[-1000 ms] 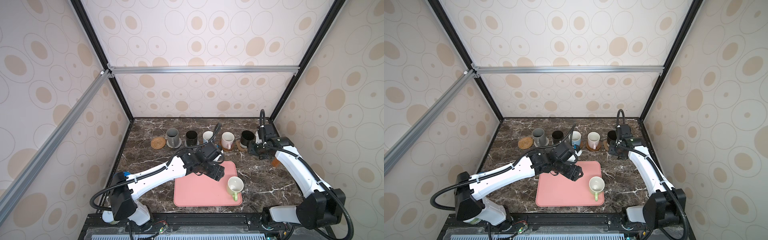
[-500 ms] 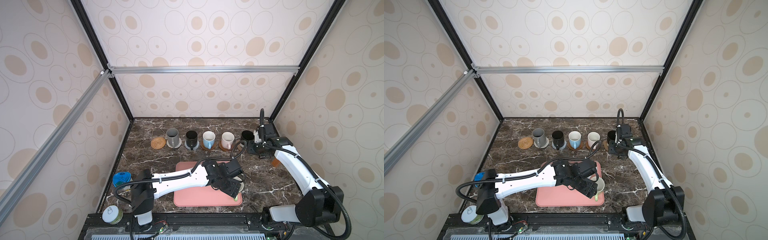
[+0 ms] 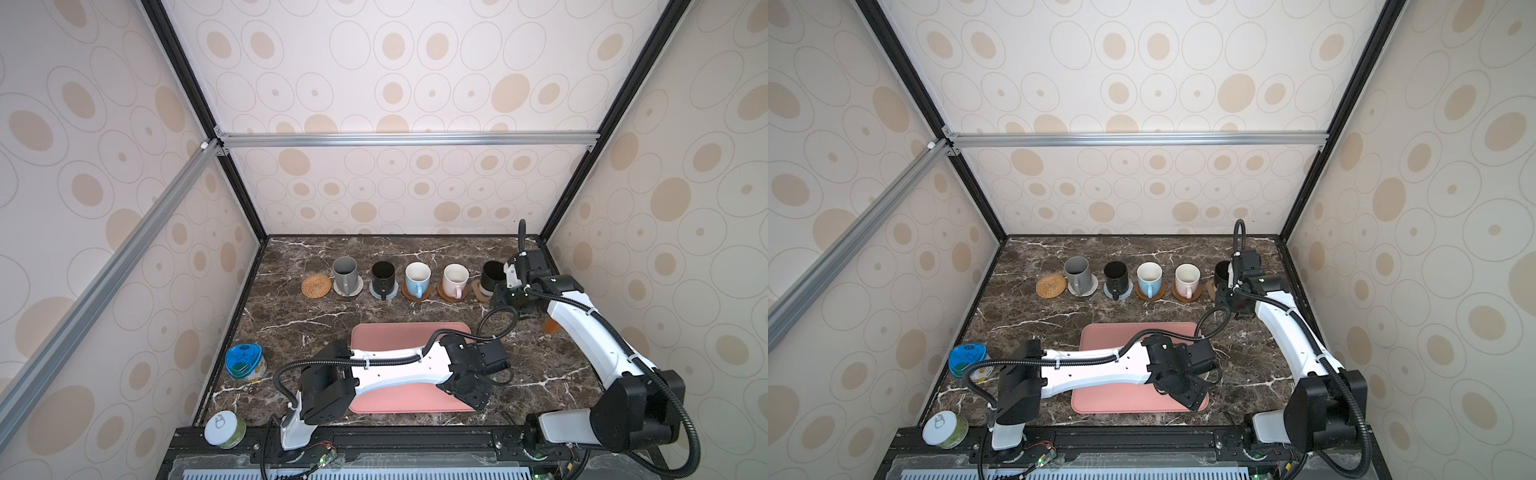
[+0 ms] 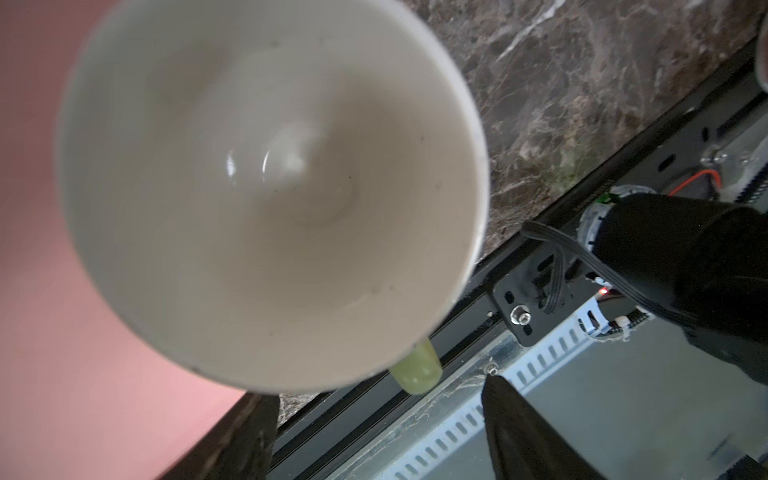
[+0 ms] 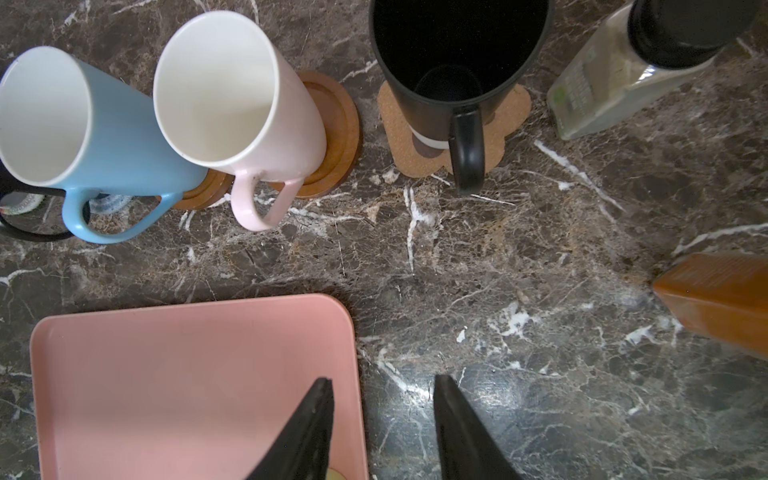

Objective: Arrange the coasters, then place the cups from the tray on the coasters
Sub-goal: 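Lower the left gripper onto the pale-green mug's rim and close it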

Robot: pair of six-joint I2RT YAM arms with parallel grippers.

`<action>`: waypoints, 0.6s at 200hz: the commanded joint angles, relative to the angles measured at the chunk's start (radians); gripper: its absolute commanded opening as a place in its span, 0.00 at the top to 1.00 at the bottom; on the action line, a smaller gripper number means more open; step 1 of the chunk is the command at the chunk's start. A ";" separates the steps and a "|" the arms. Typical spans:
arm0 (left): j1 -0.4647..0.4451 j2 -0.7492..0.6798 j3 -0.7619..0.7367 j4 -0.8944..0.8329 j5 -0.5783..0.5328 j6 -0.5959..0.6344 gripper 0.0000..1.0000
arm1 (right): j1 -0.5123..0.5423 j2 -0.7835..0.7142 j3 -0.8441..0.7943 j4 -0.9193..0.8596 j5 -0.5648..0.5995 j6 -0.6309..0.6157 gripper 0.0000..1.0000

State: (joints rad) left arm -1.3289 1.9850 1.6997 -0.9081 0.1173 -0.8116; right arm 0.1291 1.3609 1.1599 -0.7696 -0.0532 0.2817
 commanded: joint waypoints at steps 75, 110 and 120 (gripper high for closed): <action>-0.007 0.095 0.162 -0.166 -0.147 0.012 0.22 | -0.012 -0.036 -0.037 0.006 -0.011 -0.014 0.57; 0.014 0.057 0.095 -0.149 -0.149 0.027 0.24 | -0.012 -0.039 -0.037 0.000 -0.012 -0.010 0.57; 0.022 0.040 0.070 -0.133 -0.147 0.029 0.24 | -0.014 -0.039 -0.037 0.000 -0.010 -0.008 0.57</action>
State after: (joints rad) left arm -1.3216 2.0697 1.8122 -1.0225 -0.0002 -0.8040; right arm 0.1246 1.3472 1.1332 -0.7620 -0.0570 0.2817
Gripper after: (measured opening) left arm 0.764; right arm 0.434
